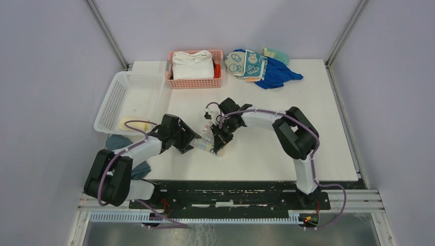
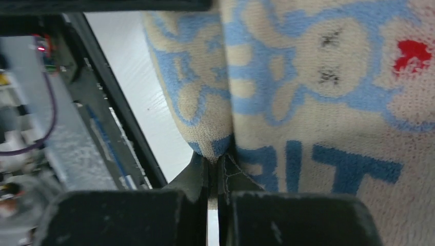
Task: Roll the towels
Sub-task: Roll the towel at the center of the board.
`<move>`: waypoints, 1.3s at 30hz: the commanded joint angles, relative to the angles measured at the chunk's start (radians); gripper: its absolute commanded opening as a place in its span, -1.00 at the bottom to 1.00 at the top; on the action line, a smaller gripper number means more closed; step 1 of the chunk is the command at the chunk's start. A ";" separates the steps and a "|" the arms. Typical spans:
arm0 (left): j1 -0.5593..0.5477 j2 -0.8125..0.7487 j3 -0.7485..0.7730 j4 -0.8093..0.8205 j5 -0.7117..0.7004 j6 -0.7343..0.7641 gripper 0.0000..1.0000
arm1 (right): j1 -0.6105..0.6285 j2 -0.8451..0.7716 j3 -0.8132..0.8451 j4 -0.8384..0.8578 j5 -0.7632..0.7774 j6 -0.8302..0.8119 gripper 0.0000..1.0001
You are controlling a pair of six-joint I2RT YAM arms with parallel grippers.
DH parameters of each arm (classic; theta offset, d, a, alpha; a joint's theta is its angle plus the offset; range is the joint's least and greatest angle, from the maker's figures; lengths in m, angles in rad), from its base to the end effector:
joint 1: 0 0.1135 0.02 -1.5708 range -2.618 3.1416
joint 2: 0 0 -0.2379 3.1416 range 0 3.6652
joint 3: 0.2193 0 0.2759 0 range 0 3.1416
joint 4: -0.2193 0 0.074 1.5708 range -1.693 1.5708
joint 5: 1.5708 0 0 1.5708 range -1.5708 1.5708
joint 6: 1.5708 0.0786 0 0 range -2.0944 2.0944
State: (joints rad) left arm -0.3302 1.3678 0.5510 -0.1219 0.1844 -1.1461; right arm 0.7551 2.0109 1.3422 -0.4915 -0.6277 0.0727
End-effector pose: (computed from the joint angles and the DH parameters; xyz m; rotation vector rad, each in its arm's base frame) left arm 0.2692 -0.1075 0.0693 -0.9922 2.5006 -0.7756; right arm 0.2777 0.3247 0.0827 -1.1254 2.5987 1.0763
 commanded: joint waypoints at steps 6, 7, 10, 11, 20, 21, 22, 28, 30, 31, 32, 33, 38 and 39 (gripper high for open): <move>0.003 -0.235 -0.069 -0.119 0.006 0.053 0.43 | -0.107 0.183 0.058 0.032 -0.404 0.218 -0.99; 0.002 -0.251 -0.077 -0.117 0.011 0.051 0.43 | -0.116 0.203 0.060 0.035 -0.409 0.235 -0.99; 0.000 -0.292 -0.095 -0.095 0.011 0.049 0.43 | -0.132 0.238 0.074 0.022 -0.402 0.258 -0.99; 0.000 -0.295 -0.103 -0.079 0.015 0.052 0.43 | -0.135 0.248 0.081 0.018 -0.403 0.264 -0.99; -0.073 -0.098 -0.079 0.123 0.054 0.017 0.33 | -0.145 0.290 0.109 -0.022 -0.362 0.291 -0.97; -0.074 -0.072 -0.076 0.144 0.054 0.010 0.31 | -0.145 0.289 0.109 -0.023 -0.358 0.290 -0.95; -0.076 -0.049 -0.076 0.159 0.051 0.003 0.29 | -0.146 0.286 0.108 -0.028 -0.352 0.287 -0.94; -0.077 0.053 -0.054 0.115 -0.050 -0.016 0.13 | -0.140 0.218 0.087 -0.021 -0.276 0.261 -0.77; -0.076 0.089 -0.044 0.093 -0.065 -0.012 0.10 | -0.133 0.163 0.064 -0.001 -0.217 0.251 -0.57; -0.077 0.105 -0.039 0.086 -0.073 -0.008 0.09 | -0.128 0.132 0.052 0.002 -0.187 0.243 -0.47; -0.077 0.121 -0.035 0.081 -0.080 -0.007 0.08 | -0.122 0.104 0.041 0.001 -0.148 0.229 -0.37; -0.077 0.133 -0.032 0.073 -0.085 -0.006 0.08 | -0.114 0.060 0.031 0.000 -0.110 0.217 -0.29; -0.077 0.175 -0.026 0.056 -0.104 0.002 0.06 | -0.061 -0.101 -0.026 0.014 0.113 0.159 -0.02; -0.077 0.182 -0.023 0.053 -0.103 0.004 0.06 | -0.046 -0.131 -0.038 0.018 0.172 0.148 0.08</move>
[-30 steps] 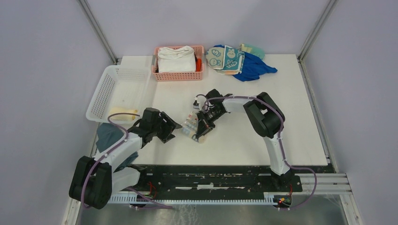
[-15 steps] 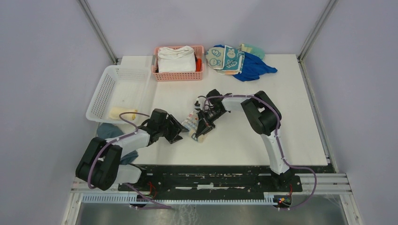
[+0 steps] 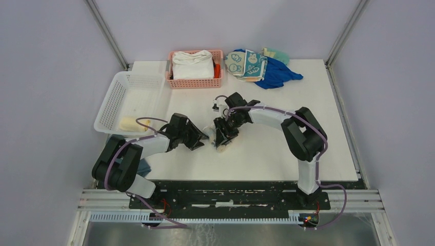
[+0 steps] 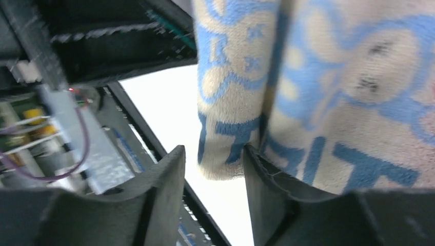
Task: Roll the towels
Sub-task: Roll the towel at the center of the board.
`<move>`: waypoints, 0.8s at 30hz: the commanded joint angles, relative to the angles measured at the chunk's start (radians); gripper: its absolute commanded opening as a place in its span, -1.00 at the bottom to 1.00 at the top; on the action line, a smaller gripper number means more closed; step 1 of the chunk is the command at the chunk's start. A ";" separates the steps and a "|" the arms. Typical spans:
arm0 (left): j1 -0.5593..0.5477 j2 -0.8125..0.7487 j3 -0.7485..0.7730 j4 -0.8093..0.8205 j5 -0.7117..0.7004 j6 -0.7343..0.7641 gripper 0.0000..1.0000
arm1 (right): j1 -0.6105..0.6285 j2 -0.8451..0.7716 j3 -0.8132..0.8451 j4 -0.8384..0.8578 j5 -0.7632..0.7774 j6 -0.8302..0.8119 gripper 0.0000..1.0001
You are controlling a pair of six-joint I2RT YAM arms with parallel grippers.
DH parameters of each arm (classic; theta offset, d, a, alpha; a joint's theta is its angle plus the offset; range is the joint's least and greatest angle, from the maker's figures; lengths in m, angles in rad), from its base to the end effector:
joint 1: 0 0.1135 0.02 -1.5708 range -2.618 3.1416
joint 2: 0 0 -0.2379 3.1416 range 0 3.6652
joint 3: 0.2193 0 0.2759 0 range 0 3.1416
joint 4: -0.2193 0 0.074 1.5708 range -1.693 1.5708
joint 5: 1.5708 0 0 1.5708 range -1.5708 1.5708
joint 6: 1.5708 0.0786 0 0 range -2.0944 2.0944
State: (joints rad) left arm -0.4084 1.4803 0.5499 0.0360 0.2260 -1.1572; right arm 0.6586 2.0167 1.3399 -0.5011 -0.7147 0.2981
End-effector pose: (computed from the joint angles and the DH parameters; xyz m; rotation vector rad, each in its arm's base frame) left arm 0.2700 -0.1360 0.0529 -0.8805 2.5334 -0.8804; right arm 0.3016 0.2985 0.0831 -0.7264 2.7935 1.2178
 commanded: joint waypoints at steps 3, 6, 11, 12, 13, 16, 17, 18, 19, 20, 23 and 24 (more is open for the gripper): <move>0.001 0.081 -0.013 -0.106 -0.137 0.019 0.06 | 0.114 -0.211 -0.067 0.046 0.457 -0.132 0.26; 0.002 0.079 -0.006 -0.108 -0.135 0.020 0.06 | 0.191 -0.260 -0.095 0.076 0.646 -0.177 0.30; 0.002 0.067 0.007 -0.115 -0.130 0.019 0.06 | 0.285 -0.269 -0.103 0.123 0.827 -0.205 0.32; 0.001 0.065 0.009 -0.115 -0.127 0.019 0.06 | 0.295 -0.260 -0.097 0.127 0.841 -0.207 0.32; 0.000 0.064 0.011 -0.114 -0.125 0.018 0.05 | 0.304 -0.249 -0.092 0.132 0.852 -0.206 0.31; -0.002 0.056 0.012 -0.118 -0.125 0.015 0.05 | 0.319 -0.199 -0.068 0.134 0.858 -0.197 0.31; -0.001 0.054 0.012 -0.119 -0.125 0.015 0.06 | 0.322 -0.184 -0.062 0.136 0.864 -0.194 0.31; 0.000 0.051 0.011 -0.119 -0.125 0.013 0.05 | 0.325 -0.169 -0.058 0.139 0.873 -0.192 0.31; -0.003 0.050 0.011 -0.119 -0.125 0.014 0.05 | 0.327 -0.157 -0.054 0.140 0.882 -0.190 0.31; -0.003 0.049 0.010 -0.121 -0.125 0.013 0.06 | 0.326 -0.143 -0.051 0.138 0.885 -0.190 0.30; -0.004 0.039 0.007 -0.120 -0.122 0.010 0.05 | 0.327 -0.120 -0.050 0.141 0.874 -0.198 0.14; -0.003 0.034 0.006 -0.122 -0.120 0.009 0.05 | 0.327 -0.117 -0.050 0.142 0.856 -0.200 0.03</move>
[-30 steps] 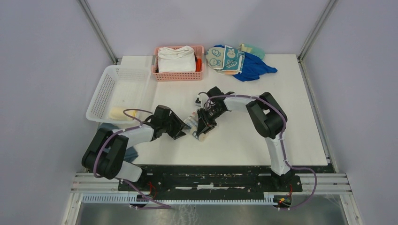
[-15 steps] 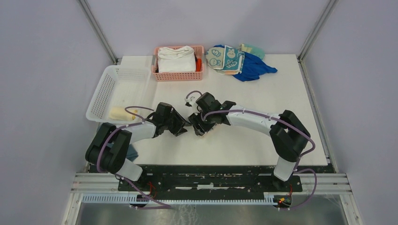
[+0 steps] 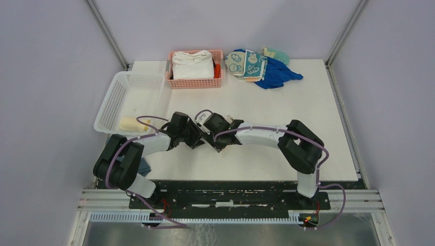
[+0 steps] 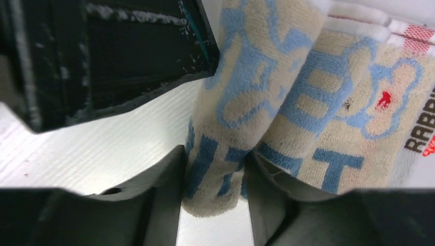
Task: Roll the towels
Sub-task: Roll the towel at the center of the board.
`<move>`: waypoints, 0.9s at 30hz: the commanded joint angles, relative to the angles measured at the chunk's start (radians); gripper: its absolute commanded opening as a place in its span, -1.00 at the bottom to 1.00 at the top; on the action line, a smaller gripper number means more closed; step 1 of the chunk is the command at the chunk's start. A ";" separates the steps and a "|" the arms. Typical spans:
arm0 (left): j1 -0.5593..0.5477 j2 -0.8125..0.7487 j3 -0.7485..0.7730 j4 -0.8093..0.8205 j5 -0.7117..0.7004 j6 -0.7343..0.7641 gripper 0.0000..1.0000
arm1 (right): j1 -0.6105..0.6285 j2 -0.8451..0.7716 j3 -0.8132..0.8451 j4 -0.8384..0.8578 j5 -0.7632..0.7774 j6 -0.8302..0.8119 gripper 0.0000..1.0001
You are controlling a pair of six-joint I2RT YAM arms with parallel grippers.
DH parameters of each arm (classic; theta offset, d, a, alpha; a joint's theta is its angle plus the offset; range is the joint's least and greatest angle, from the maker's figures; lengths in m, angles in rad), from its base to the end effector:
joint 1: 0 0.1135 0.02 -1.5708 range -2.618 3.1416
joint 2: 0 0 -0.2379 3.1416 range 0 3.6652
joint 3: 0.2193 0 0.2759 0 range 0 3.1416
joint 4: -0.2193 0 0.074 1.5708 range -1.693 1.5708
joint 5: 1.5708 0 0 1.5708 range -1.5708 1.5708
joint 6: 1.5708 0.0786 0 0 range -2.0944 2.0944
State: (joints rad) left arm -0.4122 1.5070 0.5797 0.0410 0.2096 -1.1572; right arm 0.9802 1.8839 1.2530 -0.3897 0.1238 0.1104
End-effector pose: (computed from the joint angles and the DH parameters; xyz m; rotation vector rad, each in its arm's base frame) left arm 0.2773 -0.1391 0.0546 -0.8775 2.5204 -0.8699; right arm 0.2451 0.3481 0.0999 -1.0535 2.3756 0.2427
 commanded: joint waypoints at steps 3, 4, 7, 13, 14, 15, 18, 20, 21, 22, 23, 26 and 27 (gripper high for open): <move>0.001 -0.018 -0.024 -0.142 -0.101 0.015 0.08 | -0.007 0.008 0.022 0.042 -0.075 -0.015 -0.42; 0.000 -0.035 -0.026 -0.145 -0.100 0.019 0.11 | -0.020 0.002 0.012 0.055 -0.135 -0.013 -0.54; 0.002 -0.111 -0.054 -0.137 -0.101 0.023 0.23 | -0.101 -0.002 -0.009 0.081 -0.399 0.013 -0.80; 0.007 -0.265 -0.127 -0.029 -0.045 0.012 0.43 | -0.274 0.075 -0.074 0.228 -0.893 0.141 -0.99; 0.010 -0.278 -0.136 -0.009 -0.030 0.006 0.44 | -0.289 0.089 -0.083 0.249 -0.934 0.158 -0.99; 0.010 -0.283 -0.143 0.012 -0.020 -0.001 0.45 | -0.301 0.103 -0.091 0.267 -0.969 0.178 -0.98; 0.010 -0.268 -0.159 0.089 0.013 -0.026 0.47 | -0.333 0.149 -0.125 0.340 -1.043 0.246 -0.97; 0.010 -0.235 -0.159 0.136 0.038 -0.041 0.47 | -0.352 0.178 -0.136 0.361 -1.066 0.276 -0.96; 0.010 -0.213 -0.155 0.159 0.050 -0.048 0.47 | -0.361 0.194 -0.139 0.361 -1.068 0.287 -0.95; 0.009 -0.189 -0.147 0.182 0.062 -0.052 0.47 | -0.371 0.210 -0.141 0.362 -1.072 0.296 -0.95; 0.009 -0.163 -0.140 0.205 0.073 -0.056 0.47 | -0.381 0.224 -0.149 0.374 -1.074 0.310 -0.95; 0.010 -0.089 -0.113 0.251 0.089 -0.058 0.47 | -0.408 0.258 -0.156 0.370 -1.070 0.334 -0.95; 0.009 -0.066 -0.104 0.263 0.093 -0.056 0.46 | -0.414 0.270 -0.153 0.361 -1.064 0.334 -0.95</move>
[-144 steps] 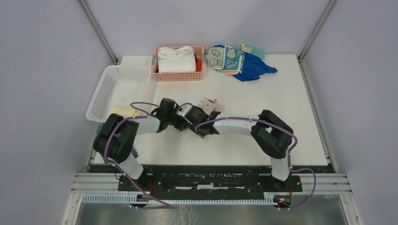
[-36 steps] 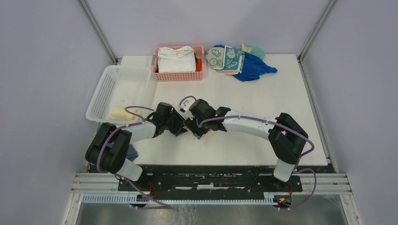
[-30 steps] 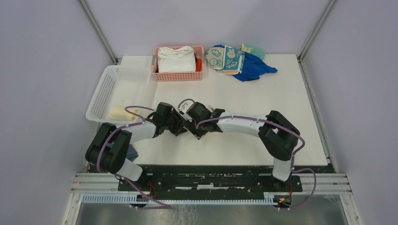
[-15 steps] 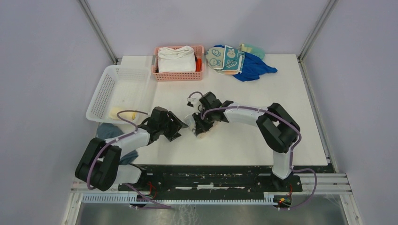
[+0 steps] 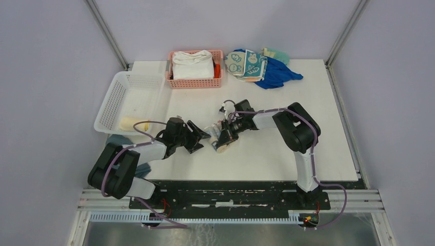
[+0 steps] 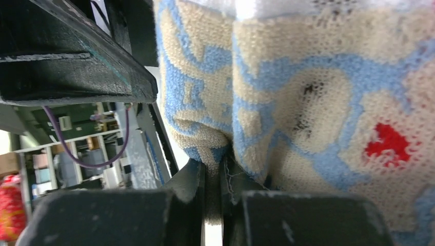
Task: Roll the towels
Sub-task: Roll the towel at the center of the board.
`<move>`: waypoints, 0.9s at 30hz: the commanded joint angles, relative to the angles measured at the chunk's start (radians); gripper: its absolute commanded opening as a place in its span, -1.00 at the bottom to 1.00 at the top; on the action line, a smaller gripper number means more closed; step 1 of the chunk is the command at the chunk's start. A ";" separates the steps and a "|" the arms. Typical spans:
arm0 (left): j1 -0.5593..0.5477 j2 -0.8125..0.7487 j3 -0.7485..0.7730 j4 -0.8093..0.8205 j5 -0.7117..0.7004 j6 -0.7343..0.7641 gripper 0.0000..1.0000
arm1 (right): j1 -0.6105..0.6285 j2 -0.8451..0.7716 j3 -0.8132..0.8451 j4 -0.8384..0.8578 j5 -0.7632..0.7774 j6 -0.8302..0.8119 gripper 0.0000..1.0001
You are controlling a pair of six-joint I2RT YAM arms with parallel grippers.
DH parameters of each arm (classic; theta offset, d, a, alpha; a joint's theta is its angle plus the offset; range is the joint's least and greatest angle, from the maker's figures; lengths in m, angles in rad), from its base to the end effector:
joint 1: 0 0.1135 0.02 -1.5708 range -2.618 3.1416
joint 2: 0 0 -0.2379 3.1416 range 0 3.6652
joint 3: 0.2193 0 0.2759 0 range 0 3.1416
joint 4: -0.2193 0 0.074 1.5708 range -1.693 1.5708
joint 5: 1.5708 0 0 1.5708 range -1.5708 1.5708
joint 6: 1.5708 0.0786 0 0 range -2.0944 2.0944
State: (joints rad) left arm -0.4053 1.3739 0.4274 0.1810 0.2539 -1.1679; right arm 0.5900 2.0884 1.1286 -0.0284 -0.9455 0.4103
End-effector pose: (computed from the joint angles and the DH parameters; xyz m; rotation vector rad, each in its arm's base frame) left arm 0.2567 -0.1316 0.0594 -0.8241 2.4299 -1.0035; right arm 0.3031 0.2796 0.0339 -0.6433 2.6063 1.5724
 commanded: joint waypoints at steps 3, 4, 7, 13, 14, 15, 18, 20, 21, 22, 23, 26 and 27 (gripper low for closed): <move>0.003 0.129 0.066 0.130 0.039 -0.041 0.40 | -0.035 0.084 -0.012 -0.060 0.030 0.010 -0.96; 0.003 0.149 0.070 0.134 0.031 -0.040 0.38 | -0.035 0.088 -0.003 -0.081 0.039 0.000 -0.96; 0.000 0.219 0.080 0.155 0.029 -0.042 0.29 | -0.035 0.090 0.003 -0.095 0.045 -0.007 -0.94; -0.004 0.322 0.096 0.143 0.006 -0.038 -0.08 | -0.031 0.029 0.003 -0.128 0.111 -0.016 -0.81; -0.005 0.327 0.099 0.133 -0.002 -0.037 -0.16 | -0.028 0.012 0.003 -0.140 0.133 -0.021 -0.75; -0.007 0.326 0.101 0.122 -0.010 -0.039 -0.23 | -0.024 -0.008 0.004 -0.156 0.159 -0.032 -0.68; -0.012 0.278 0.092 0.072 -0.051 -0.051 -0.43 | -0.007 -0.091 0.004 -0.223 0.254 -0.075 -0.44; -0.013 0.215 0.096 -0.005 -0.106 -0.052 -0.48 | 0.011 -0.160 0.000 -0.263 0.350 -0.102 -0.29; -0.014 0.184 0.102 -0.055 -0.139 -0.053 -0.49 | 0.023 -0.197 0.000 -0.283 0.401 -0.117 -0.22; -0.015 0.152 0.110 -0.099 -0.166 -0.053 -0.51 | 0.040 -0.230 -0.001 -0.303 0.461 -0.133 -0.15; -0.017 0.126 0.121 -0.148 -0.193 -0.054 -0.54 | 0.058 -0.276 -0.003 -0.317 0.517 -0.148 0.04; -0.023 0.065 0.152 -0.258 -0.237 -0.069 -0.61 | 0.151 -0.369 -0.009 -0.338 0.709 -0.200 0.27; -0.025 0.054 0.158 -0.280 -0.241 -0.076 -0.62 | 0.183 -0.392 -0.008 -0.338 0.773 -0.220 0.28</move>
State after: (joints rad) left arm -0.4278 1.4906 0.5426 0.1242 0.1490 -1.2160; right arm 0.6769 1.8214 1.1286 -0.3069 -0.4973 0.3004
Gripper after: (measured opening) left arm 0.284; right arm 0.624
